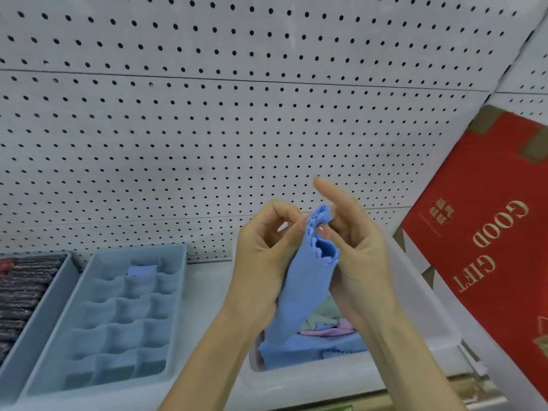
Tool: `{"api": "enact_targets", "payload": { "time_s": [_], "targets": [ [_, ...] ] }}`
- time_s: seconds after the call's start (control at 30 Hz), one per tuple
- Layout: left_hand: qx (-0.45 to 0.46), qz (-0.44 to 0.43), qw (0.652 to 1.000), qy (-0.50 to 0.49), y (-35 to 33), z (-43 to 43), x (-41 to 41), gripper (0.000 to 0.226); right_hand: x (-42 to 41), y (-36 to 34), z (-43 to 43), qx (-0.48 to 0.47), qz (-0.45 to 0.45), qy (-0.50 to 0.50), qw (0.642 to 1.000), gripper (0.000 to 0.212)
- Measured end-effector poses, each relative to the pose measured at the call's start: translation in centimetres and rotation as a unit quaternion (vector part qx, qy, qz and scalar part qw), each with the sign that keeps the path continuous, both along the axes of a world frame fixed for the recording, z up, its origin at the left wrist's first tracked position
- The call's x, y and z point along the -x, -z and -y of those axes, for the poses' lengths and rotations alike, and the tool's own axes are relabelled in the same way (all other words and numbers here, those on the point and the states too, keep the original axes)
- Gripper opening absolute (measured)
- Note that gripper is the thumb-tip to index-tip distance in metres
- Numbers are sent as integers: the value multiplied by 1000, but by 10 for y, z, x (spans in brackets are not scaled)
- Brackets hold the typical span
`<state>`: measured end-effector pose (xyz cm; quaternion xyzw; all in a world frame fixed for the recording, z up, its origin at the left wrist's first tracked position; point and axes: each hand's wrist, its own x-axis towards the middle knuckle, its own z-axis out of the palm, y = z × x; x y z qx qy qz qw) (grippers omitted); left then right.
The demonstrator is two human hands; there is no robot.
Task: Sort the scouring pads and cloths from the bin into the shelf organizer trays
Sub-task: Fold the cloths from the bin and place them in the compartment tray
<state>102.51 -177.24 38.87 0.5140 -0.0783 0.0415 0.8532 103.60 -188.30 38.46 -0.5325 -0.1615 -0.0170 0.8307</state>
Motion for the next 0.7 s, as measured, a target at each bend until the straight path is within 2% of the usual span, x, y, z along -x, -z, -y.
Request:
{"api": "enact_targets", "payload": {
  "time_s": [0.1,0.2,0.27,0.33,0.43,0.57,0.7],
  "targets": [
    [-77,-27,996,-30,9,0,-8,21,-6,11,0,12,-29,21,999,18],
    [-127,-53,988,-69,22,-3,-18,19,-12,19,1,2,-72,66,995,14],
    [-95,-51,992,-63,30,-6,-21,35,-16,23,4,-11,-100,98,990,18],
    [-85,-27,995,-40,34,-7,-22,52,-19,25,6,12,-117,136,984,5],
    [-114,-4,993,-37,35,-1,-22,38,-21,26,8,51,-105,174,978,18],
    [-138,0,986,-99,33,0,-27,14,-21,25,12,51,-87,189,977,13],
    [-122,-22,989,-79,32,-3,-32,12,-23,26,17,29,-98,170,980,12]
  ]
}}
